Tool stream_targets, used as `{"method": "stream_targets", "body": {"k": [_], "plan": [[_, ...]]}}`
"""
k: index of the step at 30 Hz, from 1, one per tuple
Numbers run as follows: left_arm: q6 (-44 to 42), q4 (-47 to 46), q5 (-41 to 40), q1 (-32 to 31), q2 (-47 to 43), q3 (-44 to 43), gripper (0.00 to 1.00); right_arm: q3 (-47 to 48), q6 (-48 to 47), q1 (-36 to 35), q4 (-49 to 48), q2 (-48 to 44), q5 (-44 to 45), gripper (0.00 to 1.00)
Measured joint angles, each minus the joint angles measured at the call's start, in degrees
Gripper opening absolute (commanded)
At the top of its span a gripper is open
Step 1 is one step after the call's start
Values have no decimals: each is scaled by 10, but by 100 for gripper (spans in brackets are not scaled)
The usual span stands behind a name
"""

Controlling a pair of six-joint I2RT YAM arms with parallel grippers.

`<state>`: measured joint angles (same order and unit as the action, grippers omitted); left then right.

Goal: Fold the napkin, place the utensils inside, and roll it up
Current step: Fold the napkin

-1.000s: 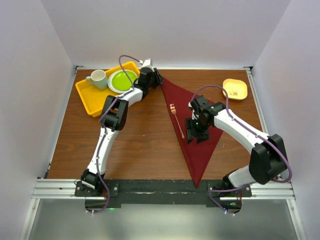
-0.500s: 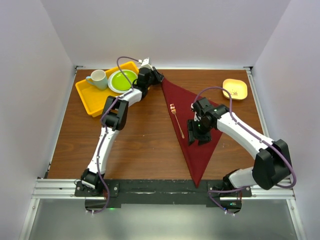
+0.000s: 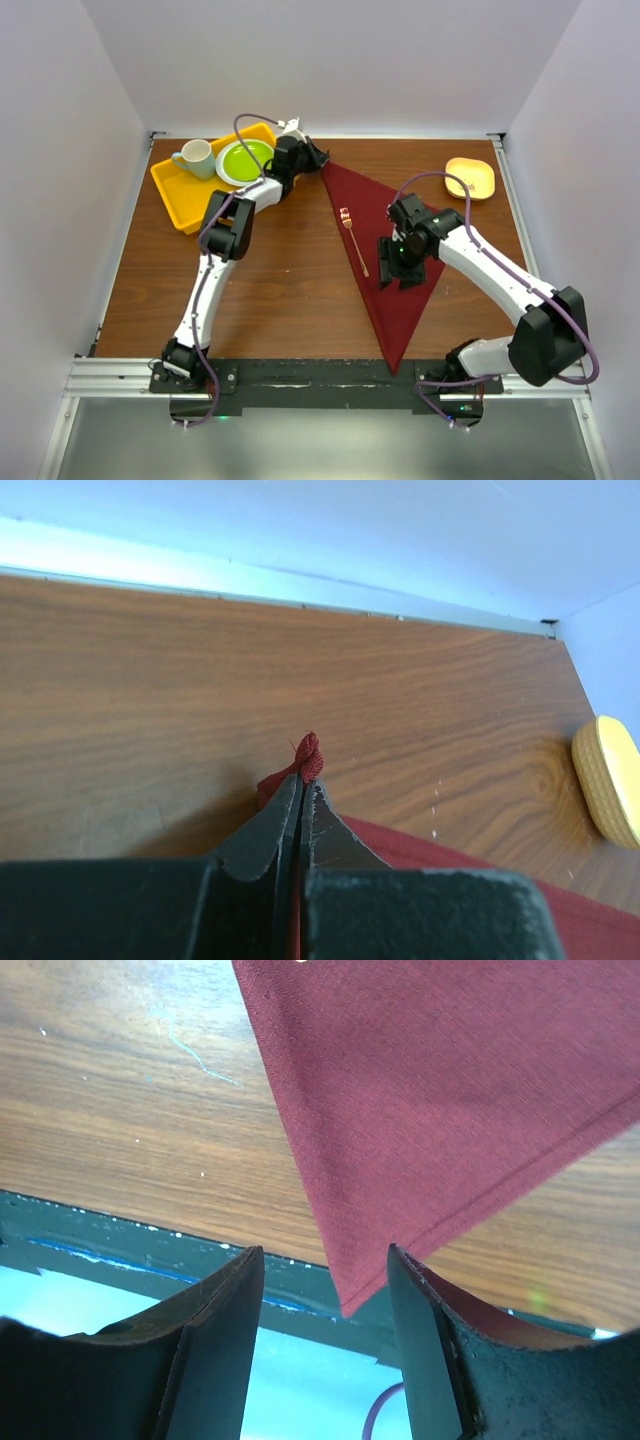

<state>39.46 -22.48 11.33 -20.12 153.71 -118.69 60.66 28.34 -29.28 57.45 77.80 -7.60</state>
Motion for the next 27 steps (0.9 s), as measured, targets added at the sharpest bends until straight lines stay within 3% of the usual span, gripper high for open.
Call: {"method": "stream_targets", "body": {"k": [10, 18, 27], "plan": [[5, -7, 35, -27, -161, 183, 0, 109, -4, 25, 42, 2, 26, 57], [5, -17, 60, -73, -278, 281, 0, 111, -56, 102, 71, -2, 19, 57], [-2, -13, 132, -88, -346, 385, 0, 111, -85, 115, 77, -11, -11, 57]]}}
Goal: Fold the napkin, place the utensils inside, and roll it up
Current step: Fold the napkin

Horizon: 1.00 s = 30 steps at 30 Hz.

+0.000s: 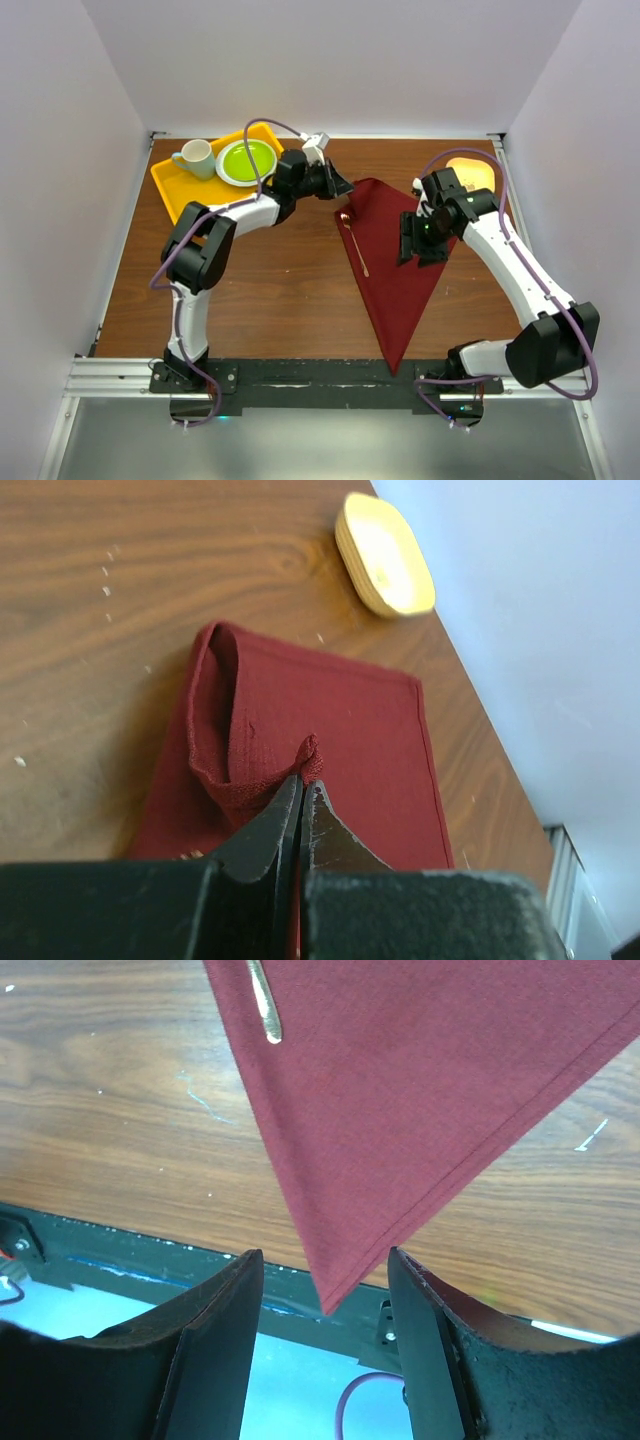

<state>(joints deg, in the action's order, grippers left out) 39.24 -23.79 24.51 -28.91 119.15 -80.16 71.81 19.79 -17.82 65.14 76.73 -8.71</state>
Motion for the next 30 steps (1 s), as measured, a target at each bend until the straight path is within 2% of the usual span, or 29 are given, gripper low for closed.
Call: {"method": "stream_targets", "body": {"k": [4, 9, 13, 17, 24, 30], "plan": [[-15, 19, 37, 0, -9, -1, 1, -5, 1, 0, -5, -1, -14, 57], [-40, 59, 78, -4, -9, -47, 3, -25, 28, 20, -24, -2, -42, 57], [-76, 91, 97, -14, -9, -85, 4, -28, 68, 67, -45, 8, -84, 80], [-116, 131, 111, -30, -11, -97, 4, -18, 120, 110, -79, 47, -134, 91], [-156, 169, 122, -47, -26, -62, 5, 12, 253, 133, -193, 130, -199, 95], [-175, 183, 126, -46, -38, -50, 5, 56, 337, 137, -279, 228, -215, 93]]}}
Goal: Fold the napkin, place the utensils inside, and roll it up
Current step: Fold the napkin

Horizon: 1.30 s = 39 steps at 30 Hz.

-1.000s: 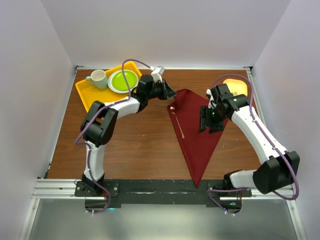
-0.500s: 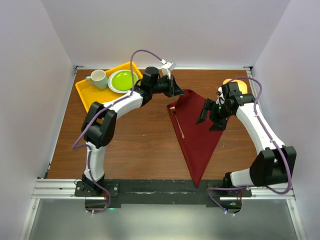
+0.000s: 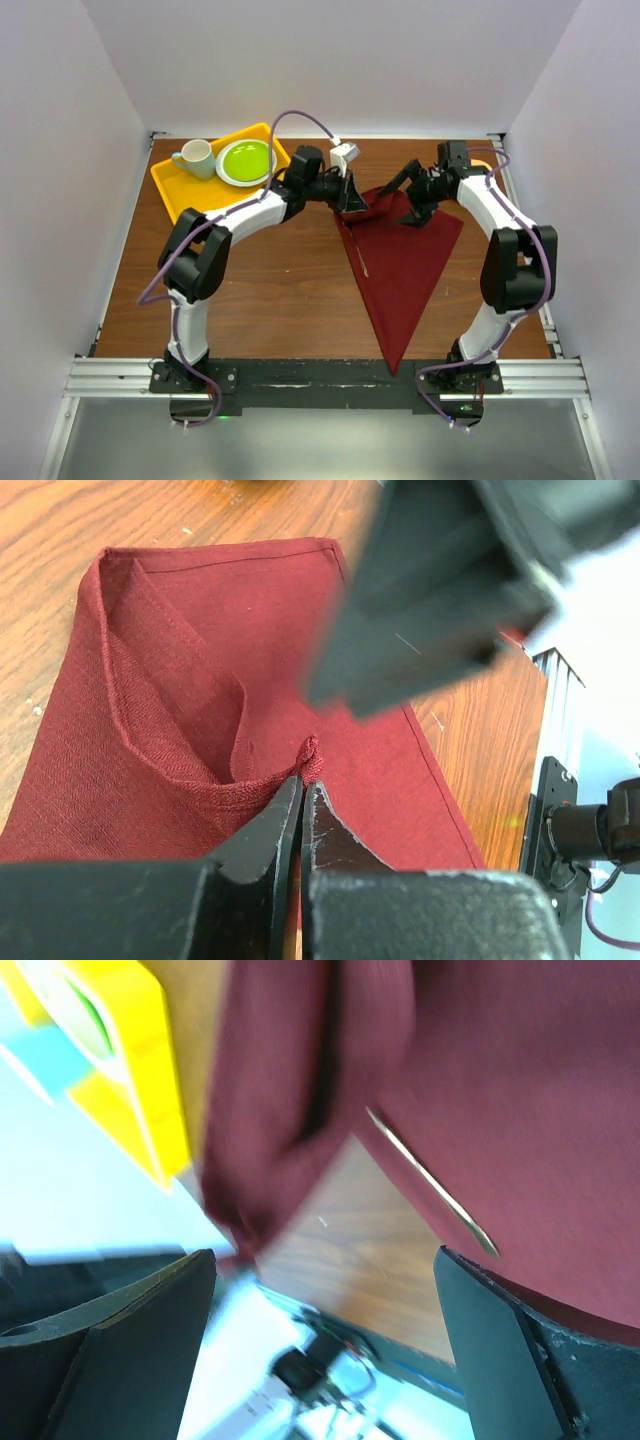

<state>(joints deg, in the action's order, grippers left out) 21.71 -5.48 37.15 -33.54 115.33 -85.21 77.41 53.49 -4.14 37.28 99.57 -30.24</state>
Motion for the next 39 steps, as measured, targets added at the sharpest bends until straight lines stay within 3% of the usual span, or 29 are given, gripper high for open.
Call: {"method": "stream_targets", "body": {"k": [12, 19, 28, 37, 39], "plan": [[-3, -10, 16, -7, -21, 28, 8, 34, 83, -12, -30, 41, -4, 68], [-3, -10, 21, -14, -21, 28, 8, 34, 70, -37, 0, 28, 7, 69], [-3, -9, 31, -19, -40, 70, 10, 67, -42, -21, 91, 23, 71, 70], [-3, -16, 32, -32, -55, 106, 12, 44, -117, -13, 122, -10, 98, 70], [-3, -21, 32, -34, -55, 116, 16, 36, -125, -13, 123, -16, 98, 70]]}}
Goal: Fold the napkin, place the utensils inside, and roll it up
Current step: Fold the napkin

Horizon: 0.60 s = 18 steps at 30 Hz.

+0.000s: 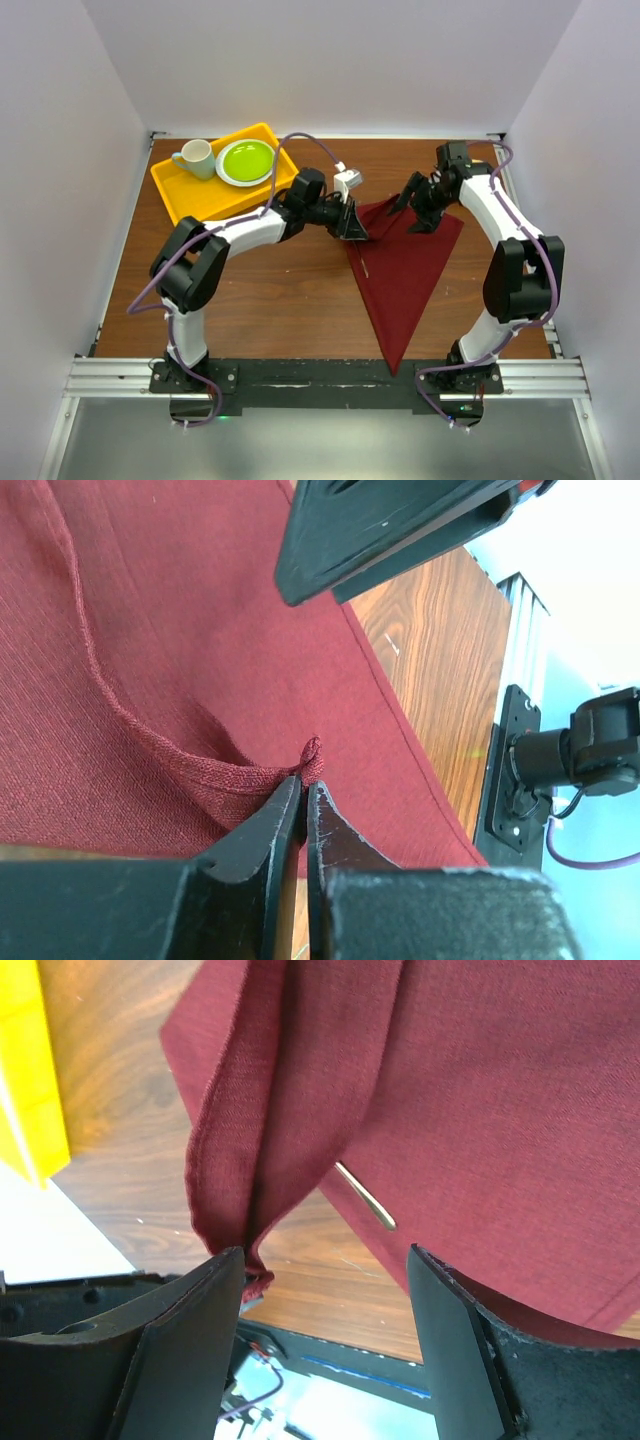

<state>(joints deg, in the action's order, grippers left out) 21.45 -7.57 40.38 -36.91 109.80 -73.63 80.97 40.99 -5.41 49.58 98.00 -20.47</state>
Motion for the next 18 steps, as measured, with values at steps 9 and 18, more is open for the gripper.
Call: {"method": "stream_targets", "body": {"k": [9, 18], "plan": [[6, -25, 35, -4, -9, 64, 79, -58, -28, 1, -3, -9, 0, 72], [78, -53, 46, 1, -139, 71, 43, -44, -67, -2, -22, 16, -23, 75]]}}
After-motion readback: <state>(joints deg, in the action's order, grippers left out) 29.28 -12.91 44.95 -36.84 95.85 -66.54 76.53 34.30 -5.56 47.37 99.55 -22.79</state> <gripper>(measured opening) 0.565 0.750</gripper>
